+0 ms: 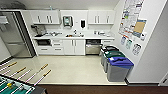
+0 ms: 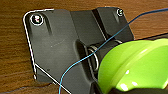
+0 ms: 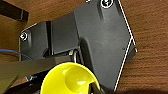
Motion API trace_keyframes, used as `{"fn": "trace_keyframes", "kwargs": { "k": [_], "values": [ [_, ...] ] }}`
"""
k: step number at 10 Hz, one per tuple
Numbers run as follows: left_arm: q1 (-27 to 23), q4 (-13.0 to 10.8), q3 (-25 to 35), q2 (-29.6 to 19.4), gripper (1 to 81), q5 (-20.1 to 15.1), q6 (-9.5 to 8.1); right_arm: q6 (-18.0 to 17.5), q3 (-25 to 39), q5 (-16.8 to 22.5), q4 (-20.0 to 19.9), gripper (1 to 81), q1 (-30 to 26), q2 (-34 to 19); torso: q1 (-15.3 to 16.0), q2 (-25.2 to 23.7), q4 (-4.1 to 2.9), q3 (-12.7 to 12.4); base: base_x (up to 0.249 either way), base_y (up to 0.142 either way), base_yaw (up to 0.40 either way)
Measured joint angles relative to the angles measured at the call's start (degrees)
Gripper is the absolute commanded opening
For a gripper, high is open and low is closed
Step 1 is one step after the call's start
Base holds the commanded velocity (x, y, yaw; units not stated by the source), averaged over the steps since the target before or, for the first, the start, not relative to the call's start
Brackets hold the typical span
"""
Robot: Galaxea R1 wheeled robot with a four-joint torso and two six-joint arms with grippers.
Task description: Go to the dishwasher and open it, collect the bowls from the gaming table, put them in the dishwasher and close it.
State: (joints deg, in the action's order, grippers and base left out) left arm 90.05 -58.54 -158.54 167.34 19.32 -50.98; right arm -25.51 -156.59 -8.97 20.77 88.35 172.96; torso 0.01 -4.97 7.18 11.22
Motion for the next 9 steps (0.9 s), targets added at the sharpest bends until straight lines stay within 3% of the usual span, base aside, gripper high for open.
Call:
{"fn": "trace_keyframes", "kwargs": {
  "k": [9],
  "values": [
    [0.0, 0.0, 0.0, 0.2, 1.0, 0.0, 0.0, 0.0, 0.0, 0.0, 0.0, 1.0, -0.2, 0.0, 0.0, 0.0, 0.0, 0.0, 0.133, 0.0, 0.0]
  ]
}}
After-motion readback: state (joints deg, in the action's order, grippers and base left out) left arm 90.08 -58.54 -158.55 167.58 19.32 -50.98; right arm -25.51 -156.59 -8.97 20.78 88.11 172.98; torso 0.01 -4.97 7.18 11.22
